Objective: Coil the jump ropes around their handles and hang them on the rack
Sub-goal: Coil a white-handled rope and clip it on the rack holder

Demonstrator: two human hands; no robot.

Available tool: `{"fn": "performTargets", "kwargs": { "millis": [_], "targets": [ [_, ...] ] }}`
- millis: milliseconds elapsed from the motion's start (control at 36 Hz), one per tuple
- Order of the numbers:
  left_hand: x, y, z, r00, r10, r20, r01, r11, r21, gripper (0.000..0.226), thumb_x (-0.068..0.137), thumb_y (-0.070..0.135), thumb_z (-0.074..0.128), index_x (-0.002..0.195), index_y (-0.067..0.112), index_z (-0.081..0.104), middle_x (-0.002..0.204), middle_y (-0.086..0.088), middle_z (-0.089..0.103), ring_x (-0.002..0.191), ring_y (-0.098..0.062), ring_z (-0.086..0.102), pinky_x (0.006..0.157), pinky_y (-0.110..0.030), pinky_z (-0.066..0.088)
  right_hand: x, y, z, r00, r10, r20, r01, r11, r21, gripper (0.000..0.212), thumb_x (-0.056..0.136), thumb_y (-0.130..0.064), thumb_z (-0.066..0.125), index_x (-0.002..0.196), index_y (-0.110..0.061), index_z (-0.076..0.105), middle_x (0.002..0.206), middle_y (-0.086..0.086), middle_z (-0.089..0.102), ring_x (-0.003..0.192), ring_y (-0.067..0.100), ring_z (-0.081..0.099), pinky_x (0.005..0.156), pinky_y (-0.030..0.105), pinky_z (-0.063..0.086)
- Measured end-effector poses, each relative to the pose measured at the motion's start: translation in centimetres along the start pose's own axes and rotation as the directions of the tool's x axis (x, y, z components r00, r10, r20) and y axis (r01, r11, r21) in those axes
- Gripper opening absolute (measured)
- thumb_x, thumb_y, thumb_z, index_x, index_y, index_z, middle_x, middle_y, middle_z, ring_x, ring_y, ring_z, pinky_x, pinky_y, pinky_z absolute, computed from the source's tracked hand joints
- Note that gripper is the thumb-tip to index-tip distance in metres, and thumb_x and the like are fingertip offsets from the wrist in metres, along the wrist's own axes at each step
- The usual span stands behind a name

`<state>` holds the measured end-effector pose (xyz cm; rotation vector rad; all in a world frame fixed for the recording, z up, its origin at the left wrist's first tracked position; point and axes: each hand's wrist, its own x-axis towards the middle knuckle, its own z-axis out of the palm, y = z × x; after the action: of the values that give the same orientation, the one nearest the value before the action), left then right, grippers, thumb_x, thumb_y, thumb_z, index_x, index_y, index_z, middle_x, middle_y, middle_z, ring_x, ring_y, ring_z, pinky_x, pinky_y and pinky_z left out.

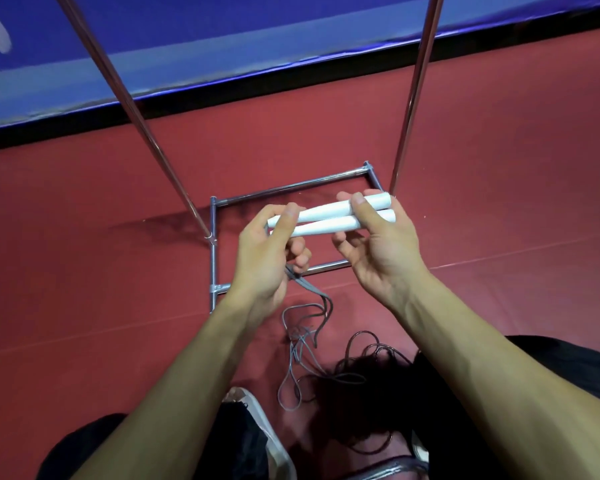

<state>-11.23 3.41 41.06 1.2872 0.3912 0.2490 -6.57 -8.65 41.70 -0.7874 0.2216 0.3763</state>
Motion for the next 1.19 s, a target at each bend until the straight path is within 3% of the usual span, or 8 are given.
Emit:
{"fn": "performTargets", "kwargs": {
  "millis": [306,778,861,944,1000,1056,1111,1194],
  "targets": [
    [0.4,0.2,0.4,0.99,0.08,-0.116,-0.082,0.997,-0.008,0.026,0.101,0.021,0.049,0.078,0.008,0.05,0.051,0.004,0.019,0.041,-0.01,0.017,0.044,-0.024,0.015,-0.3,1.1,-0.1,0.996,0.085,-0.014,-0.083,0.992,0.091,0.006,0.095,-0.019,0.062,0.093,-0.019,0.056,0.092,0.005,0.075,0.068,0.018,0.069,0.054,0.024,0.052],
    [-0.4,1.1,0.1,0.983,0.183,-0.014,-0.179,0.974,0.138,0.033,0.104,0.017,0.042,0.072,0.018,0.047,0.051,0.013,0.023,0.046,-0.009,0.02,0.046,-0.025,0.018,0.2,0.0,-0.2,0.994,0.112,0.007,-0.112,0.988,0.103,0.01,0.095,-0.027,0.061,0.091,-0.018,0.057,0.102,0.007,0.075,0.075,0.018,0.067,0.063,0.026,0.052],
    [-0.1,1.2,0.0,0.986,0.165,-0.019,-0.16,0.976,0.147,0.032,0.104,0.017,0.043,0.072,0.017,0.044,0.053,0.013,0.021,0.048,-0.009,0.019,0.048,-0.028,0.017,0.0,-0.2,-0.5,0.98,0.195,0.05,-0.201,0.966,0.163,0.03,0.088,-0.044,0.063,0.101,-0.017,0.062,0.109,0.008,0.07,0.098,0.024,0.067,0.079,0.034,0.054],
    [0.3,1.3,-0.1,0.987,0.149,-0.059,-0.141,0.982,0.128,0.029,0.104,0.018,0.043,0.075,0.015,0.041,0.052,0.012,0.02,0.048,-0.009,0.018,0.051,-0.03,0.015,-0.4,0.2,-0.8,0.976,0.202,0.082,-0.214,0.956,0.202,0.068,0.077,-0.056,0.064,0.132,-0.016,0.056,0.126,0.011,0.059,0.116,0.028,0.062,0.084,0.039,0.054],
    [0.3,1.3,0.1,0.987,0.149,-0.065,-0.143,0.986,0.087,0.031,0.104,0.018,0.042,0.074,0.015,0.039,0.052,0.012,0.019,0.047,-0.009,0.018,0.052,-0.031,0.013,-1.0,1.1,-1.0,0.976,0.182,0.12,-0.204,0.957,0.207,0.07,0.076,-0.056,0.065,0.135,-0.02,0.053,0.13,0.011,0.057,0.122,0.026,0.058,0.09,0.039,0.052],
    [0.3,1.2,0.4,0.986,0.154,-0.064,-0.15,0.987,0.061,0.033,0.104,0.017,0.042,0.072,0.016,0.037,0.051,0.013,0.019,0.046,-0.008,0.018,0.052,-0.032,0.013,-1.5,2.3,-0.9,0.967,0.174,0.186,-0.185,0.982,0.045,0.06,0.065,-0.048,0.077,0.116,-0.021,0.06,0.117,0.006,0.066,0.112,0.018,0.062,0.092,0.033,0.049],
    [0.2,0.9,0.6,0.985,0.161,-0.067,-0.157,0.986,0.053,0.034,0.104,0.016,0.042,0.07,0.016,0.037,0.052,0.012,0.019,0.046,-0.008,0.019,0.049,-0.029,0.014,-1.7,3.5,-0.7,0.939,0.188,0.288,-0.098,0.949,-0.301,0.058,0.063,-0.031,0.081,0.114,-0.017,0.058,0.103,0.002,0.072,0.096,0.009,0.066,0.091,0.026,0.048],
    [0.4,0.9,0.5,0.978,0.165,-0.125,-0.159,0.986,0.06,0.035,0.104,0.016,0.043,0.07,0.015,0.035,0.05,0.012,0.019,0.044,-0.008,0.02,0.045,-0.025,0.017,-1.3,3.8,-0.3,0.936,0.12,0.33,0.149,0.716,-0.682,0.035,0.084,-0.029,0.07,0.11,-0.007,0.065,0.092,0.016,0.073,0.081,0.014,0.064,0.087,0.035,0.051]
  ]
}}
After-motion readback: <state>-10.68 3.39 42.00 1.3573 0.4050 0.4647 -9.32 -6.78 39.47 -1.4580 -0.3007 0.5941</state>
